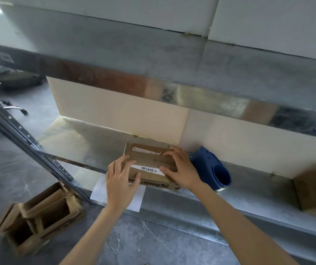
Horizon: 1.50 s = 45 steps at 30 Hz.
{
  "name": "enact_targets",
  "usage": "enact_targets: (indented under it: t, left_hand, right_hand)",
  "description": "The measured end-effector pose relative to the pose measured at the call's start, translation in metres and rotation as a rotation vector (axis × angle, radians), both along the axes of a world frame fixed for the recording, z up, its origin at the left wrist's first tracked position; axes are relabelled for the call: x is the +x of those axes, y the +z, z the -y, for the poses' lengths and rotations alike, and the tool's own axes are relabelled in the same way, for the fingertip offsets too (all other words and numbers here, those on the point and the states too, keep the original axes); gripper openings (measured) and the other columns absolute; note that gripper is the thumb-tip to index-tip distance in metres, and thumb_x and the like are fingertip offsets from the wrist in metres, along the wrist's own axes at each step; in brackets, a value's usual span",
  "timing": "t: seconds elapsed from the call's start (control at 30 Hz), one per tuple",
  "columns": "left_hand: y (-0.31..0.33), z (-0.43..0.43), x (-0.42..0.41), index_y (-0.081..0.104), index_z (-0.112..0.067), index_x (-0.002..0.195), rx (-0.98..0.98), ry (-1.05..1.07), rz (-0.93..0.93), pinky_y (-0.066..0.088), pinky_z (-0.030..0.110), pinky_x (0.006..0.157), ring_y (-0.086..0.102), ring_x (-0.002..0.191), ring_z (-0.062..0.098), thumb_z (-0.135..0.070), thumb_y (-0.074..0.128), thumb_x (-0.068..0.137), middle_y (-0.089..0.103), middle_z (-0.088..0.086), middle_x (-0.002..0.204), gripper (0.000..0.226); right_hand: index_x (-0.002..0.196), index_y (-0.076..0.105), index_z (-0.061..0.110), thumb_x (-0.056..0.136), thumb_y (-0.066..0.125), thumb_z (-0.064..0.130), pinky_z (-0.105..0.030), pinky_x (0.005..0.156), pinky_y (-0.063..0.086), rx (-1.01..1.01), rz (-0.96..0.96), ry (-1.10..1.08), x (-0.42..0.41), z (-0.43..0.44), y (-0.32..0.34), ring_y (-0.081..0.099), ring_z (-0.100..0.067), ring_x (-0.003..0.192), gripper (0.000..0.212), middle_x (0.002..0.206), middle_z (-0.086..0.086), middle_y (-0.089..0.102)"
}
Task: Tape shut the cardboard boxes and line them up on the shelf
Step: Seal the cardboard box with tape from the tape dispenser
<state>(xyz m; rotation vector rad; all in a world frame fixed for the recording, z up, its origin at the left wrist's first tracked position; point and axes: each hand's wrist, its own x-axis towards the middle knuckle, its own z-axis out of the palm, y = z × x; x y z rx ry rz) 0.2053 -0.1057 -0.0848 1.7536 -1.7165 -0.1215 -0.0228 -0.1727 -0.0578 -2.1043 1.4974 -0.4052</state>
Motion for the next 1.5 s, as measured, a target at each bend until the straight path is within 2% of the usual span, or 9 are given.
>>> enact_targets:
  t: [0.33,0.5,0.6,0.67,0.73,0.93,1.07,1.2,1.5]
  left_hand:
    - [0.003,0.016,-0.003,0.066,-0.023,0.113,0.080,0.114,-0.044,0.045,0.042,0.090,0.041,0.111,0.028,-0.035,0.076,0.084,0.051,0.005,0.123,0.033]
    - [0.008,0.020,-0.019,0.059,-0.015,0.115,0.176,0.018,-0.333,0.054,0.039,0.089,0.049,0.111,0.024,-0.021,0.071,0.089,0.041,0.002,0.117,0.030]
    - [0.010,0.017,-0.031,0.058,-0.016,0.115,0.163,-0.017,-0.427,0.049,0.024,0.093,0.050,0.108,0.010,-0.018,0.075,0.086,0.039,0.000,0.119,0.034]
    - [0.010,0.011,-0.039,0.056,-0.017,0.116,0.156,-0.051,-0.451,0.041,0.003,0.086,0.046,0.106,-0.010,-0.016,0.077,0.083,0.036,-0.002,0.121,0.040]
    - [0.009,0.006,-0.045,0.054,-0.017,0.118,0.158,-0.078,-0.458,0.036,-0.004,0.080,0.041,0.105,-0.017,-0.014,0.078,0.080,0.034,-0.003,0.123,0.045]
    - [0.006,-0.008,-0.053,0.051,-0.016,0.120,0.140,-0.073,-0.438,0.039,0.002,0.085,0.043,0.107,-0.002,-0.017,0.080,0.079,0.040,0.000,0.130,0.051]
    - [0.004,-0.015,-0.055,0.054,-0.020,0.123,0.155,-0.037,-0.330,0.048,0.029,0.092,0.040,0.126,0.012,-0.033,0.077,0.080,0.037,-0.003,0.143,0.051]
    - [0.006,-0.015,-0.054,0.052,-0.026,0.129,0.201,-0.052,-0.245,0.052,0.040,0.092,0.036,0.132,0.017,-0.042,0.074,0.082,0.029,-0.004,0.150,0.054]
    - [0.006,-0.015,-0.050,0.051,-0.029,0.128,0.244,-0.065,-0.209,0.058,0.039,0.084,0.051,0.119,0.018,-0.049,0.072,0.082,0.031,-0.003,0.146,0.054]
  right_hand:
    - [0.134,0.044,0.037,0.096,0.054,0.040,-0.032,0.090,0.049,0.034,-0.004,-0.038,-0.031,-0.026,0.012,0.042,-0.013,0.121,0.039,0.137,0.009,0.042]
    - [0.135,0.046,0.035,0.093,0.060,0.042,-0.029,0.096,0.047,0.028,0.038,-0.075,-0.037,-0.043,0.005,0.046,-0.011,0.119,0.045,0.135,0.008,0.043]
    - [0.138,0.043,0.035,0.092,0.059,0.046,-0.029,0.093,0.050,0.013,0.031,-0.111,-0.038,-0.044,0.002,0.047,-0.012,0.118,0.050,0.135,0.006,0.042]
    - [0.139,0.041,0.035,0.091,0.059,0.049,-0.031,0.088,0.052,0.015,0.027,-0.149,-0.037,-0.046,-0.002,0.049,-0.013,0.115,0.054,0.134,0.005,0.040]
    - [0.139,0.041,0.035,0.090,0.059,0.052,-0.032,0.086,0.053,0.013,0.036,-0.172,-0.035,-0.049,-0.004,0.050,-0.014,0.113,0.055,0.133,0.004,0.040]
    - [0.139,0.040,0.037,0.092,0.056,0.053,-0.036,0.085,0.056,0.009,0.120,-0.138,-0.029,-0.056,-0.001,0.052,-0.014,0.114,0.052,0.135,0.005,0.039]
    - [0.130,0.055,0.029,0.093,0.059,0.043,-0.033,0.086,0.054,-0.111,-0.035,-0.055,-0.029,-0.055,0.010,0.045,-0.015,0.120,0.040,0.136,0.003,0.042]
    - [0.117,0.066,0.018,0.093,0.062,0.023,-0.036,0.079,0.053,-0.329,-0.029,-0.173,-0.043,-0.053,0.023,0.053,-0.023,0.112,0.025,0.122,-0.003,0.056]
    - [0.147,0.034,0.027,0.101,0.043,0.043,-0.036,0.073,0.053,-0.092,-0.437,-0.347,-0.090,-0.047,0.023,0.052,-0.027,0.108,0.050,0.124,-0.010,0.049]
